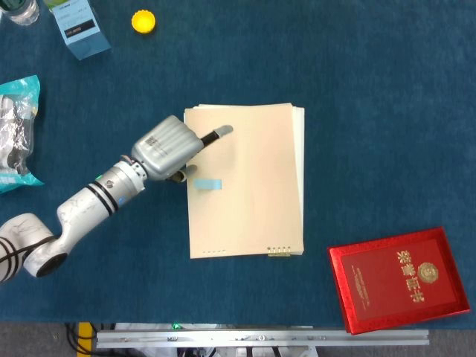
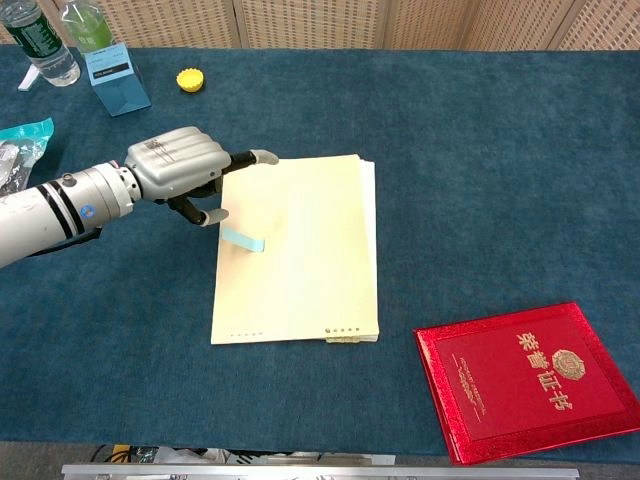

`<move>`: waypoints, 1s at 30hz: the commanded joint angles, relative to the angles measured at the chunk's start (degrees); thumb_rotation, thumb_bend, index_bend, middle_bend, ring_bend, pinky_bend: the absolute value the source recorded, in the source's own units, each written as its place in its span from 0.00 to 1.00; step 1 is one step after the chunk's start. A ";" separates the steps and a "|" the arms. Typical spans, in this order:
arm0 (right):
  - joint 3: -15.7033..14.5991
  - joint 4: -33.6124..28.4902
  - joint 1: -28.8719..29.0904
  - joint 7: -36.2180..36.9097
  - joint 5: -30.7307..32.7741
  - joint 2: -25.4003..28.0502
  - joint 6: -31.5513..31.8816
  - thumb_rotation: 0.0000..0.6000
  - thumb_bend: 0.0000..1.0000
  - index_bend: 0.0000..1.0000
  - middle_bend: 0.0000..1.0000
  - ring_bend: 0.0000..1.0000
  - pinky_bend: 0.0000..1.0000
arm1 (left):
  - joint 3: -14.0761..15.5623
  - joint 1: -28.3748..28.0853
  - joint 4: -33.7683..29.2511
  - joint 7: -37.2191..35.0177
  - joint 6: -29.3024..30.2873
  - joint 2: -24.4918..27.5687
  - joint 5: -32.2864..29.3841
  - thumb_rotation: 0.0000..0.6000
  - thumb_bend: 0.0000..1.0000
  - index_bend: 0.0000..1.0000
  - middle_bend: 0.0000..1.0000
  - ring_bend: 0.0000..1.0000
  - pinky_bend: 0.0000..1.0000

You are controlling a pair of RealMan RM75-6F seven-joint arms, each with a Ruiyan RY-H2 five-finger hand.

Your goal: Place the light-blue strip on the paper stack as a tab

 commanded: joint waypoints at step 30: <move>-1.28 -14.37 21.71 -11.23 -7.84 3.08 -28.38 1.00 0.98 0.28 0.88 0.97 1.00 | -3.33 18.23 -14.00 7.62 20.62 12.80 -7.11 1.00 0.34 0.06 0.70 0.69 0.81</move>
